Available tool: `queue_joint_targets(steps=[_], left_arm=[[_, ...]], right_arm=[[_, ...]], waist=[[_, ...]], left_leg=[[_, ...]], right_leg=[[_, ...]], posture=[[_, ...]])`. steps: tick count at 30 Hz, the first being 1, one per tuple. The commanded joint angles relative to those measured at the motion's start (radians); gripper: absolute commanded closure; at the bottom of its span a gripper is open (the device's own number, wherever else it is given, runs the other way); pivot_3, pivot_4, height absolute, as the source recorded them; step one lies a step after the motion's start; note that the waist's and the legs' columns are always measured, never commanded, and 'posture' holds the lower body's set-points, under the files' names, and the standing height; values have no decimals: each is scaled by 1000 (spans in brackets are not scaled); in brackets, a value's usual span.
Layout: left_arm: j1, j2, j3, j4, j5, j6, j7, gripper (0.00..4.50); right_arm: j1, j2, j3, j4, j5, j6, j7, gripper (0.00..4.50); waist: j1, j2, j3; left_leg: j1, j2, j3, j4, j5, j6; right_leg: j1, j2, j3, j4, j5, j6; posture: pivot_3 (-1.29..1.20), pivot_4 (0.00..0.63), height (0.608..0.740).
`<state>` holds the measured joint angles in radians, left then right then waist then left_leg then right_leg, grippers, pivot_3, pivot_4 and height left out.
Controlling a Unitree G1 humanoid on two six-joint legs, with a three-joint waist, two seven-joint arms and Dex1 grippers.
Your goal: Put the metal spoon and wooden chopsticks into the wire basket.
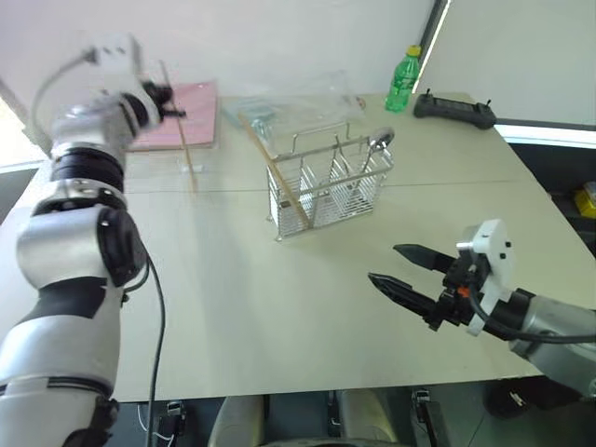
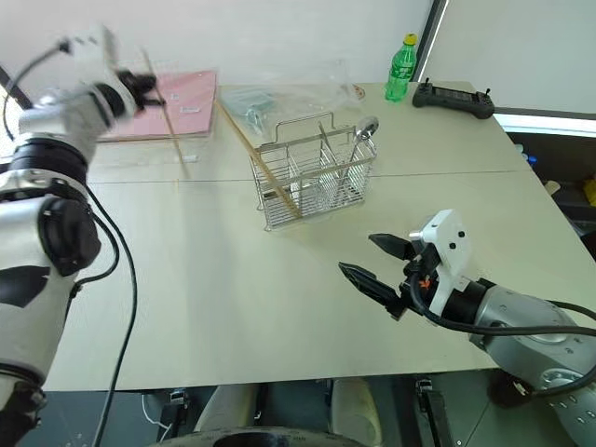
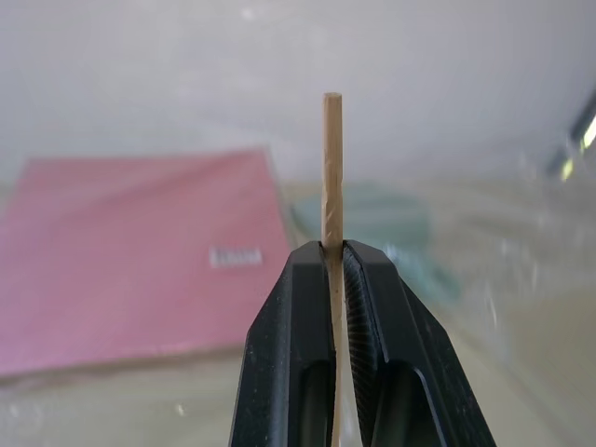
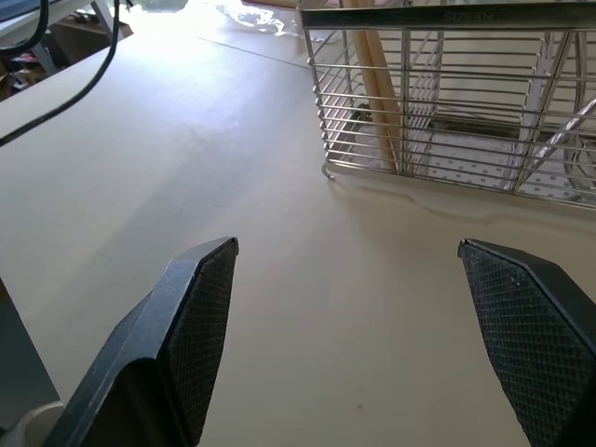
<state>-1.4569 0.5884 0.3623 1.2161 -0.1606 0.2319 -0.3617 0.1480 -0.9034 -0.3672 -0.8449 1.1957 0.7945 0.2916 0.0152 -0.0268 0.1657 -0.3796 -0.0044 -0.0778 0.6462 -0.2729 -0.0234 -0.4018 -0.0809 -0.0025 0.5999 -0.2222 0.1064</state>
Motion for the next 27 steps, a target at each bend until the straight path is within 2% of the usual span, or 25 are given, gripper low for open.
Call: queue_joint_targets(steps=[1, 3, 6, 10, 13, 18, 27], left_arm=[[-96, 0, 92, -120, -127, -70, -26, 4206], [-132, -37, 101, -227, -198, -20, -92, 4206], [-134, -104, 94, -448, -332, 148, -176, 4206], [-50, -177, 31, -755, -463, 352, -230, 4206], [53, -216, -54, -926, -478, 417, -245, 4206], [196, -234, -158, -1062, -444, 425, -259, 4206], [328, -262, -240, -1147, -451, 471, -253, 4206]], right_arm=[[-6, -19, -44, -4, 33, -1, 5, 603], [-5, -26, -44, -1, 36, 5, 4, 603], [-2, -38, -51, -3, 46, 10, 4, 603], [4, -52, -69, -3, 58, 17, 0, 603], [11, -53, -79, -7, 64, 18, -8, 603], [32, -45, -103, -23, 81, 16, -33, 603], [57, -40, -114, -37, 98, 6, -61, 603]], waist=[[1, 0, 0], [1, 0, 0], [0, -1, 0], [-7, 1, 0], [-12, 5, -2], [-10, 5, -2], [0, 4, -1]], left_leg=[[0, 0, 0, 0, 0, 0], [1, 0, 0, 0, 0, -1], [2, -1, 0, 0, 0, -1], [5, -1, 1, 0, 0, -1], [8, 0, 2, -1, 0, -1], [9, 0, 1, 0, 0, -1], [6, -1, 1, 0, 0, -1]], right_leg=[[1, 0, 0, -1, 0, 1], [4, 0, 0, -3, 1, 2], [7, -2, 0, -5, 1, 2], [8, -2, 1, -4, 1, 2], [9, 0, 2, -2, 1, 2], [8, 2, 2, -1, -1, -3], [8, 0, 2, -4, -2, -3]], posture=[[0, 150, 728], [0, 150, 728], [0, 150, 728], [0, 150, 728], [0, 150, 728], [0, 150, 728], [0, 150, 728]])
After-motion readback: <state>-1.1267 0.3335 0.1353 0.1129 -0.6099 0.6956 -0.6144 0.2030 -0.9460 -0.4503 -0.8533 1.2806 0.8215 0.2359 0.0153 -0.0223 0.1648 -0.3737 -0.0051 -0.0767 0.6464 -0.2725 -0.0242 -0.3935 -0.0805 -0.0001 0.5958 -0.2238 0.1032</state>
